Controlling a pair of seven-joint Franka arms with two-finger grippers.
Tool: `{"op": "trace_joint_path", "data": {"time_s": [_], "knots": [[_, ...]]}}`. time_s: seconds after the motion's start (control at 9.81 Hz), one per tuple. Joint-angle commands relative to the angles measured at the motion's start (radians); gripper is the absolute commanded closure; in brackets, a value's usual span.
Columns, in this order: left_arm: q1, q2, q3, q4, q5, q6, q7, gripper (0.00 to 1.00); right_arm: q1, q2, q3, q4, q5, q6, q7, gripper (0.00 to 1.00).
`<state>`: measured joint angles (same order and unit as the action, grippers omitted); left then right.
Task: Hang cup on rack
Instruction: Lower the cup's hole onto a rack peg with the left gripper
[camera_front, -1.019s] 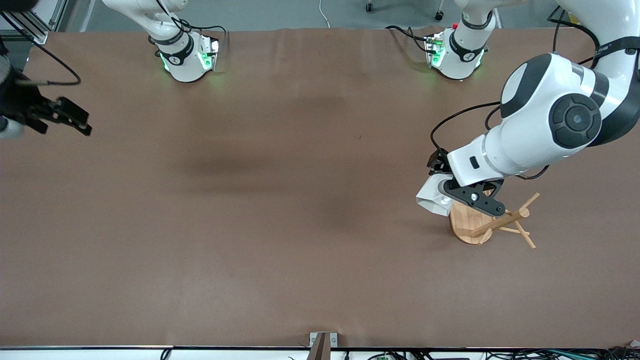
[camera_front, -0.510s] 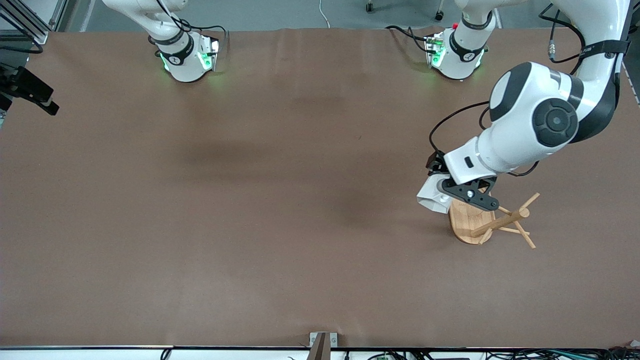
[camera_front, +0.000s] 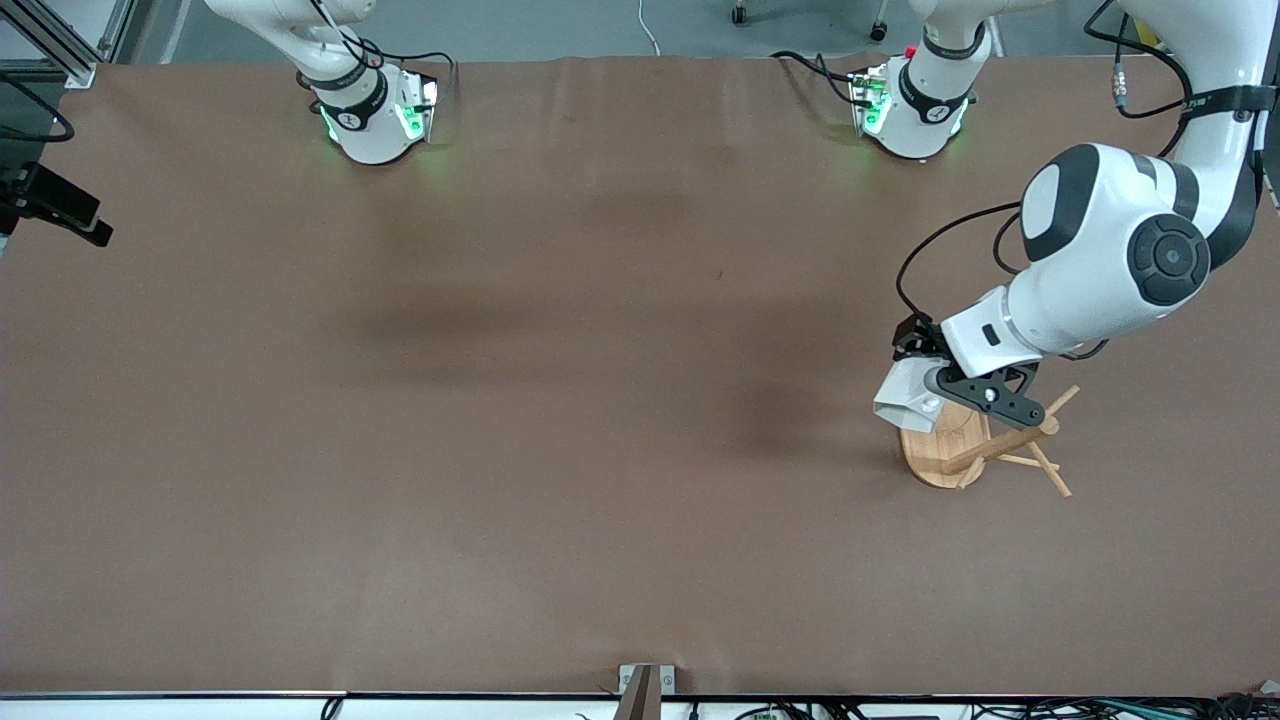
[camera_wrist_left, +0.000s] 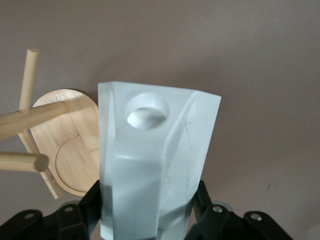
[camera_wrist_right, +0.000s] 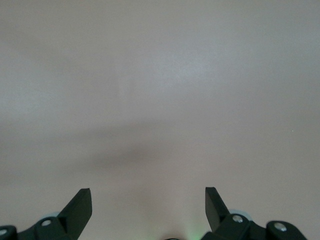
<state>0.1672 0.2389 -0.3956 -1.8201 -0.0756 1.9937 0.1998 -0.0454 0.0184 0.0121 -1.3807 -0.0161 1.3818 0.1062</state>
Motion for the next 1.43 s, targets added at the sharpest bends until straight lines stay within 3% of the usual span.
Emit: {"op": "trace_joint_path", "data": {"time_s": [0.0, 0.31, 1.32], "knots": [[0.002, 0.005, 0.023, -0.038, -0.016, 0.042, 0.044, 1.0, -0.008, 0.006, 0.006, 0.017, -0.013, 0.009, 0.006, 0.0], [0.0, 0.002, 0.05, -0.041, -0.015, 0.042, 0.069, 1.0, -0.01, -0.011, 0.006, -0.066, -0.01, 0.077, 0.006, 0.0], [-0.009, 0.025, 0.107, -0.041, -0.024, 0.054, 0.066, 0.96, -0.034, -0.011, 0.003, -0.037, -0.007, 0.068, -0.01, 0.0]]}}
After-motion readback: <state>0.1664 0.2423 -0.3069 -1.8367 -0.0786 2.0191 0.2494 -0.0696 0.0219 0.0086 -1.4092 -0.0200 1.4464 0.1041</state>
